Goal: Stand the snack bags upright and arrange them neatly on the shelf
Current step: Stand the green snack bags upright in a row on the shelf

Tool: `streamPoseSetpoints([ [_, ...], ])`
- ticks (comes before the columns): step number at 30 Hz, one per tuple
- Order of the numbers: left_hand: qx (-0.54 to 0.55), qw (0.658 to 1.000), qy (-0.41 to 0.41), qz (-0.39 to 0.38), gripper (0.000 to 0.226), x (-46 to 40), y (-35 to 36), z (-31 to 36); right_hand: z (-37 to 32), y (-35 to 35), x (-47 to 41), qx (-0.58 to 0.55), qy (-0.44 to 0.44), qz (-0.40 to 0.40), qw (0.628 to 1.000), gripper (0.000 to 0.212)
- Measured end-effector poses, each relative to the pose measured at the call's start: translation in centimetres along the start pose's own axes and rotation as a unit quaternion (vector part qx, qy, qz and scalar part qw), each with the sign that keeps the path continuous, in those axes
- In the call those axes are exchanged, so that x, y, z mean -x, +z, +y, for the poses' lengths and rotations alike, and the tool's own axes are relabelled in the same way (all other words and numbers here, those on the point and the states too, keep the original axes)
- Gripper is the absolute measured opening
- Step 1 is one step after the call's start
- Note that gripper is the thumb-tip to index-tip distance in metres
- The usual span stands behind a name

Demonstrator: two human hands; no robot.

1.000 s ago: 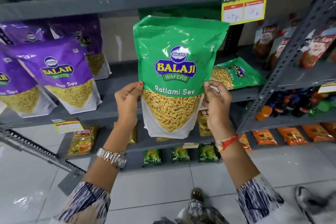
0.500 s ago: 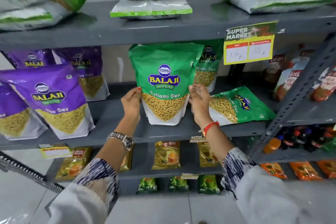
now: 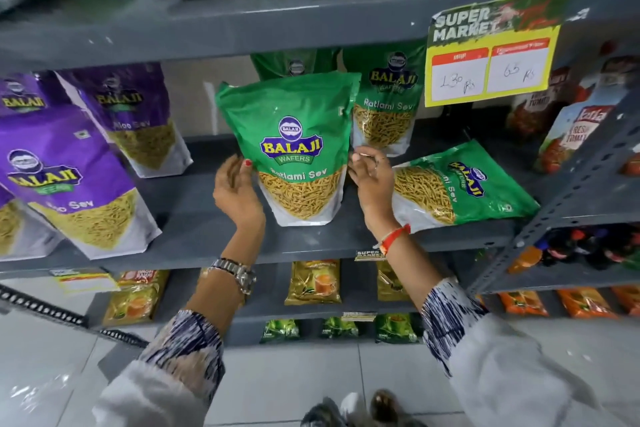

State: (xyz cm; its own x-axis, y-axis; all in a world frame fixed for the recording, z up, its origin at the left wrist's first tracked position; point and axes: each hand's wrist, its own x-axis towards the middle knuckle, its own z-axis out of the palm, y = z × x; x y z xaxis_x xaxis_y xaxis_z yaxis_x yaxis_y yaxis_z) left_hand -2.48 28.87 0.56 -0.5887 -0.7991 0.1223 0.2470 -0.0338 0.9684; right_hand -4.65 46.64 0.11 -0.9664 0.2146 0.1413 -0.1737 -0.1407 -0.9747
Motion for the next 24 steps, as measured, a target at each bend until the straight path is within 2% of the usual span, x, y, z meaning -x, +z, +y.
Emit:
streamPoseSetpoints([
  [3, -0.019, 0.992, 0.109, 0.052, 0.030, 3.2, 1.0, 0.2, -0.4, -2.7, 0.7, -0.093, 0.010, 0.109, 0.990, 0.021],
  [5, 0.004, 0.992, 0.124, 0.027, 0.026, 5.8, 2.3, 0.3, -0.5, -5.2, 1.2, -0.159, 0.022, 0.195, 0.968, 0.025],
  [7, 0.010, 0.990, 0.130, -0.056, 0.018, 8.7, 4.0, 0.4, -0.2, -7.6, 1.8, -0.177, 0.032, 0.282, 0.942, 0.026],
  [8, -0.011, 0.981, 0.149, -0.122, 0.014, 10.0, 5.0, 0.2, -0.1, -8.7, 2.0, -0.160, 0.046, 0.327, 0.930, 0.025],
  [10, -0.076, 0.939, 0.193, -0.275, 0.010, 11.9, 7.4, -0.4, 0.5, -10.4, 2.3, -0.112, 0.102, 0.399, 0.904, 0.025],
  [12, -0.122, 0.895, 0.190, -0.384, 0.019, 12.4, 10.1, -0.9, 1.4, -11.7, 2.6, -0.094, 0.166, 0.407, 0.893, 0.018],
  [14, -0.170, 0.874, 0.166, -0.424, 0.025, 12.1, 13.4, -1.4, 2.7, -13.0, 2.5, -0.107, 0.235, 0.384, 0.887, 0.033],
  [16, -0.277, 0.846, 0.124, -0.439, 0.029, 11.0, 16.8, -2.2, 2.5, -14.3, 2.8, -0.161, 0.280, 0.316, 0.892, 0.040],
  [18, -0.396, 0.776, 0.076, -0.484, 0.033, 9.4, 19.6, -3.5, 2.6, -15.2, 3.2, -0.170, 0.316, 0.234, 0.903, 0.037],
  [20, -0.458, 0.703, 0.047, -0.542, 0.036, 8.2, 21.4, -4.2, 2.6, -15.5, 3.6, -0.133, 0.342, 0.219, 0.904, 0.038],
  [22, -0.463, 0.685, 0.019, -0.562, 0.027, 7.8, 22.2, -4.7, 2.4, -15.3, 3.9, -0.135, 0.353, 0.227, 0.898, 0.036],
  [24, -0.448, 0.692, -0.001, -0.566, 0.025, 7.7, 22.6, -5.1, 2.1, -15.0, 3.4, -0.160, 0.347, 0.262, 0.886, 0.031],
])
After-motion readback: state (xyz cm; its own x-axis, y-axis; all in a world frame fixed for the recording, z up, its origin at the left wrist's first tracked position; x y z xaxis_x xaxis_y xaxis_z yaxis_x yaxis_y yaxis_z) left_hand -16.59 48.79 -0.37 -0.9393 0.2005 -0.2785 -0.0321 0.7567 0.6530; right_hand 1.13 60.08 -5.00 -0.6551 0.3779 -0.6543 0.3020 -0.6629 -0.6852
